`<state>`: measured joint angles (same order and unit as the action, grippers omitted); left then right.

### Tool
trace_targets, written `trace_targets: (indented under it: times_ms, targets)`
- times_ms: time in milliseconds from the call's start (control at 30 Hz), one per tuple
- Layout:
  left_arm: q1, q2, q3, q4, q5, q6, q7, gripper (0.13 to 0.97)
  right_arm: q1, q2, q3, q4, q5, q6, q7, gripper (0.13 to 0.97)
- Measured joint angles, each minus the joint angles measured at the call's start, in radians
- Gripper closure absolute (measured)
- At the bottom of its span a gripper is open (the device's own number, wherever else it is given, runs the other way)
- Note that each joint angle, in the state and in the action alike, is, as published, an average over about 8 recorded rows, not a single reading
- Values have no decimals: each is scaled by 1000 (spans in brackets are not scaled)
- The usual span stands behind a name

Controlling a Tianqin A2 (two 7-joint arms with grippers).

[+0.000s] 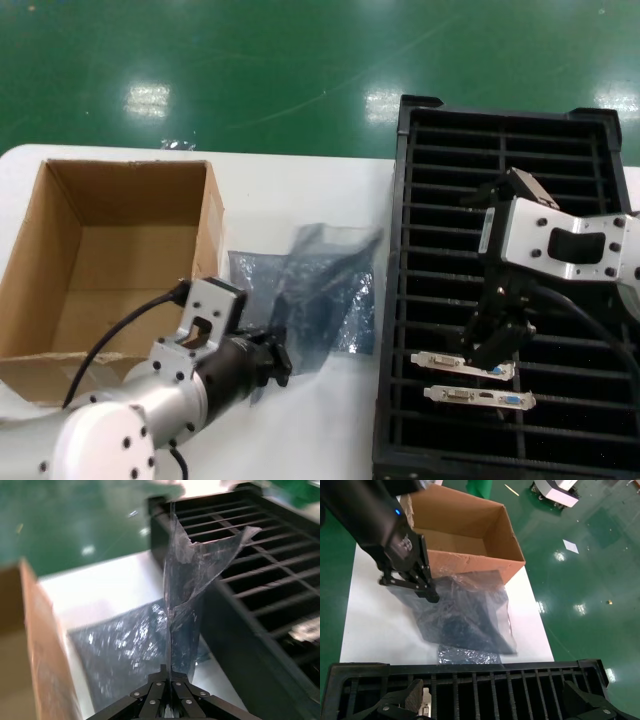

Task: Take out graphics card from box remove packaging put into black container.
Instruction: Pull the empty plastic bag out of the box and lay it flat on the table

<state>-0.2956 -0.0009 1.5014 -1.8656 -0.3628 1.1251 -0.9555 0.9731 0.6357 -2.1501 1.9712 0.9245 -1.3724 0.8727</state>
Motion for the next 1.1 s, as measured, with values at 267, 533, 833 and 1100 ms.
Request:
trace_targets:
  times_ms: [267,533,833,1100]
  targets:
    - [-66,1,-15,202,-14,-117,-196,958,0,0,0,0,0,0,0,129]
    - [-122,0,-38,331,-97,-190,-185,958,0,0,0,0,0,0,0,129]
    - [-138,0,-66,355,-109,-162,-176,958,0,0,0,0,0,0,0,129]
    - [-128,0,-95,302,-126,-123,-159,924,0,0,0,0,0,0,0,129]
